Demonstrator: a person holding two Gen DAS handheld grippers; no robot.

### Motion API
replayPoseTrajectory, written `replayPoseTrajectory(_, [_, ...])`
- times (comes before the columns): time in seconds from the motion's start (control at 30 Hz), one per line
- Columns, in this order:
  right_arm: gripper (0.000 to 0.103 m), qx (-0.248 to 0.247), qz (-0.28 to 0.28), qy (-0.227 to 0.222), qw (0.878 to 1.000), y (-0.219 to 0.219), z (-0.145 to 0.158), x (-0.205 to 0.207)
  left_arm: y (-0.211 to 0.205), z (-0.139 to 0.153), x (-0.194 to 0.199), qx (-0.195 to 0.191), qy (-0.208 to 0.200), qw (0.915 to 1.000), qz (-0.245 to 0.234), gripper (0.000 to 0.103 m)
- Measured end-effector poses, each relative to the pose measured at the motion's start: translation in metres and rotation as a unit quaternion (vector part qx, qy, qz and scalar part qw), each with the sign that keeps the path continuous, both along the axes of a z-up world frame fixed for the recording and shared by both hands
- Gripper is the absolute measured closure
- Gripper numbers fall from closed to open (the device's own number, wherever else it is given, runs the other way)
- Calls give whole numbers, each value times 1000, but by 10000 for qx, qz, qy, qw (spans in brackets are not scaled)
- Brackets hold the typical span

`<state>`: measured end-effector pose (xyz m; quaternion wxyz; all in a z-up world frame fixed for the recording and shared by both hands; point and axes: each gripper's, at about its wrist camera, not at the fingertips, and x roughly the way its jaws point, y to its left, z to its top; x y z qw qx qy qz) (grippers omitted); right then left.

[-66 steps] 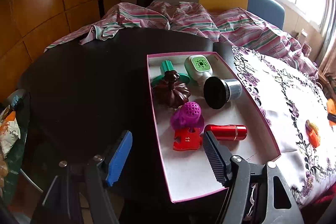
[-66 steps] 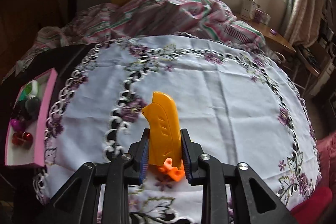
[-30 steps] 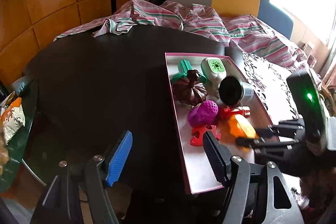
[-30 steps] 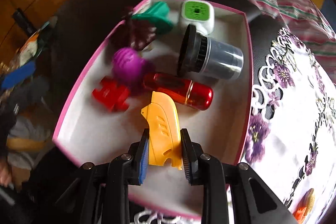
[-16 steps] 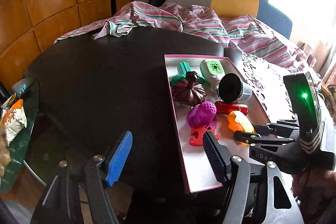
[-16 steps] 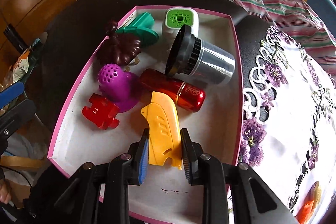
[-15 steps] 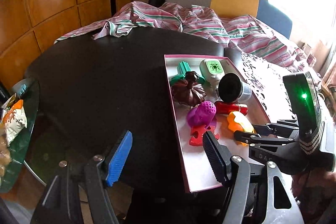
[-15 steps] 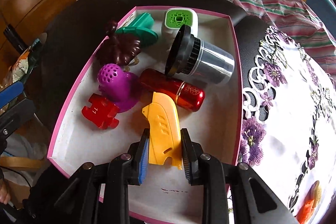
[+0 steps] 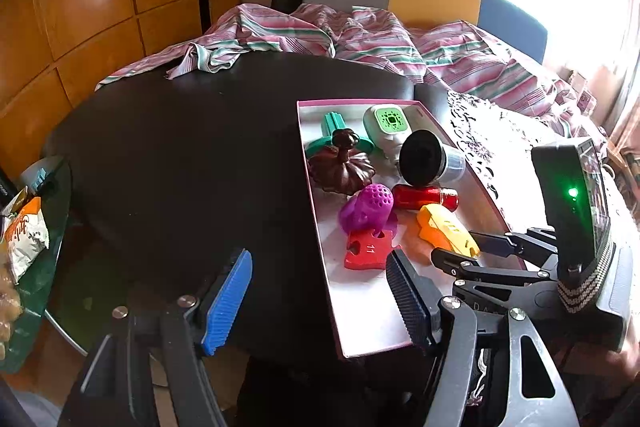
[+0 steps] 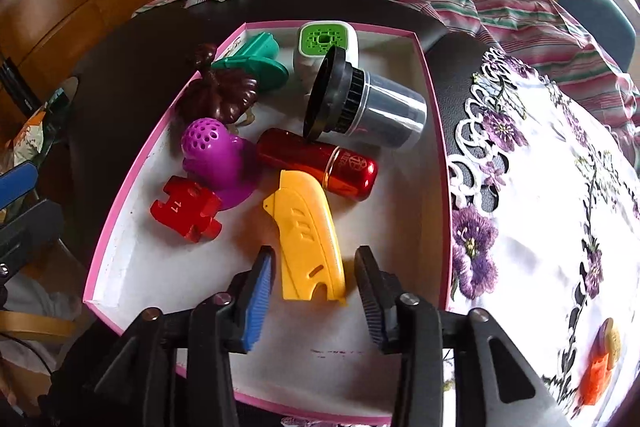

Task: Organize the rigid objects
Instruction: 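Carry the yellow gun-shaped piece into the tray and open the right tool, then move both tools back from the tray toward the yellow egg and orange cubes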

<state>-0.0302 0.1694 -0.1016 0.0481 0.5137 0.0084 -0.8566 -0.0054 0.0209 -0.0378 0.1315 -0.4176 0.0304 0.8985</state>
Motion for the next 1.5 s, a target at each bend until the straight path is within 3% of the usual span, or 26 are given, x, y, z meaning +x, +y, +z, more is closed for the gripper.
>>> replayPoseTrajectory(0.63, [61,-70,-367,330,9988,17,10,21,21,-9,1,-111,-99,9997,-218,33])
replayPoseTrajectory(0.97, [61,193,-478,265,9983,8,4,6,14,-10,-3,-37,-113,9998,-135,33])
replayPoseTrajectory(1.5, [60,131,-710,608,9955,9,23,35,19,-10,2,-79,-100,9996,-259,33])
